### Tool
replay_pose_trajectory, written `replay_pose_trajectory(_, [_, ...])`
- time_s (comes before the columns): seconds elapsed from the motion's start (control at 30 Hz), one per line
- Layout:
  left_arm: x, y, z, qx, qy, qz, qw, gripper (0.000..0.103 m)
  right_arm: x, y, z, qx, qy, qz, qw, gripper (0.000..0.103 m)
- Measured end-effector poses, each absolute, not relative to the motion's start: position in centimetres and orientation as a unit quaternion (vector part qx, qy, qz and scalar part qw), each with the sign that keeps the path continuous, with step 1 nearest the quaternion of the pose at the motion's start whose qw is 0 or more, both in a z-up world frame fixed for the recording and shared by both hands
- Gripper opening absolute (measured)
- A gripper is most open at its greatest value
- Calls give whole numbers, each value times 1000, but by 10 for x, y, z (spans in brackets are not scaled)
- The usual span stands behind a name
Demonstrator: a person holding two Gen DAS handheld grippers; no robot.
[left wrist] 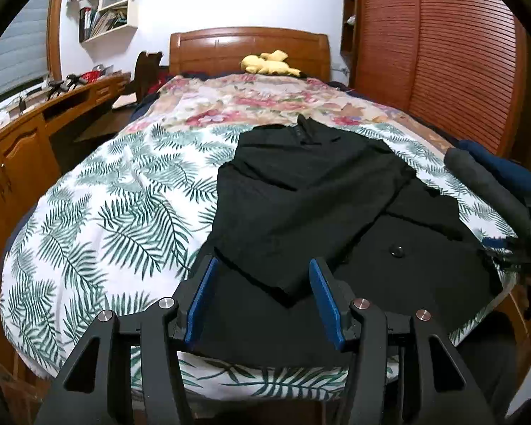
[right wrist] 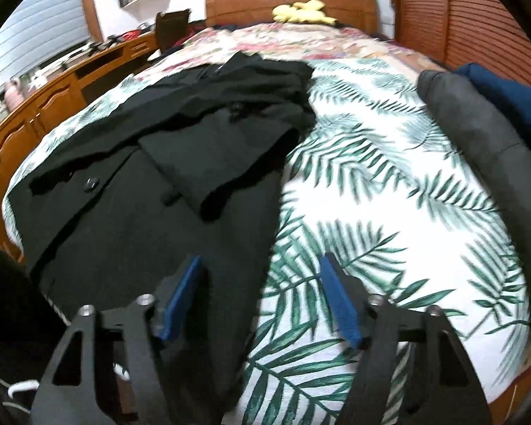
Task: Fold large clothes
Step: 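Close both grippers on the coat hem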
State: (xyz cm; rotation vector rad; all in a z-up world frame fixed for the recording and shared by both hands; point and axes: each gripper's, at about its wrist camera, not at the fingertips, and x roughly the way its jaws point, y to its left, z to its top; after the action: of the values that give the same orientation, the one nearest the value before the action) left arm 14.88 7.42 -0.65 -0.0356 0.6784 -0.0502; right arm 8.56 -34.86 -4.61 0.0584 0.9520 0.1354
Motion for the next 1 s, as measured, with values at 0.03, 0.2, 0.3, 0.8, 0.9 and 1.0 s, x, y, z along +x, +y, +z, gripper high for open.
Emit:
replay_pose_trajectory(0.03, [151, 72, -7, -18, 336, -22, 942, 55, 85, -347, -47, 23, 458, 72, 886, 55])
replay_pose_trajectory(0.2, [157, 64, -14, -33, 352, -20, 935, 55, 79, -333, -44, 17, 446, 136, 885, 21])
replay_pose_trajectory(0.3, [161, 62, -15, -34, 358, -11, 933, 55, 76, -327, -35, 23, 428, 153, 890, 21])
replay_pose_trajectory(0.8, [177, 95, -41, -21, 381, -11, 924, 55, 75, -321, -43, 36, 462, 108, 880, 21])
replay_pose_trajectory(0.9, [178, 111, -54, -23, 391, -11, 920, 54, 71, -323, -45, 44, 464, 93, 880, 21])
replay_pose_trajectory(1.0, [179, 125, -67, -26, 406, -4, 914, 52, 68, -325, -46, 51, 469, 77, 879, 22])
